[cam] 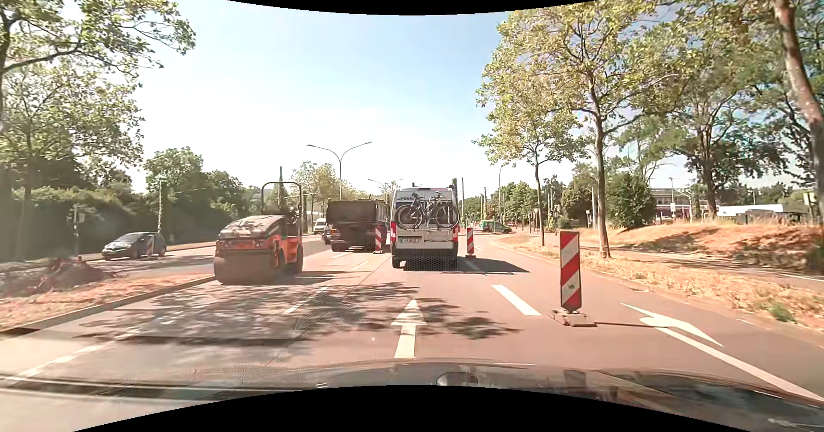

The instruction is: Follow the waypoints while adhering to traffic rules and regulations

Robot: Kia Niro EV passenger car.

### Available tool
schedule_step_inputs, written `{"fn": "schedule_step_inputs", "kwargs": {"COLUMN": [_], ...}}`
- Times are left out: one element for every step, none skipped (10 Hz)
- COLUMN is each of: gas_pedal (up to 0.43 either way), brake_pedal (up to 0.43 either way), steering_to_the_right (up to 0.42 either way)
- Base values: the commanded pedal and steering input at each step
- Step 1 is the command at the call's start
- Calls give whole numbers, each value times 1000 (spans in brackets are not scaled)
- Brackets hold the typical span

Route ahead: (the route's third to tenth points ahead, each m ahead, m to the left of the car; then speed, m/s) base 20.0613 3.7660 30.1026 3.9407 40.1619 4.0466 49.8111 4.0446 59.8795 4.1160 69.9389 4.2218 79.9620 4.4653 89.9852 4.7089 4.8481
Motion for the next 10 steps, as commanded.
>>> {"fn": "schedule_step_inputs", "kwargs": {"gas_pedal": [20, 20, 20, 20, 47, 87, 118, 138, 150, 150], "brake_pedal": [0, 0, 0, 0, 0, 0, 0, 0, 0, 0], "steering_to_the_right": [-4, -4, -4, -4, -4, -4, -4, -4, -4, -4]}}
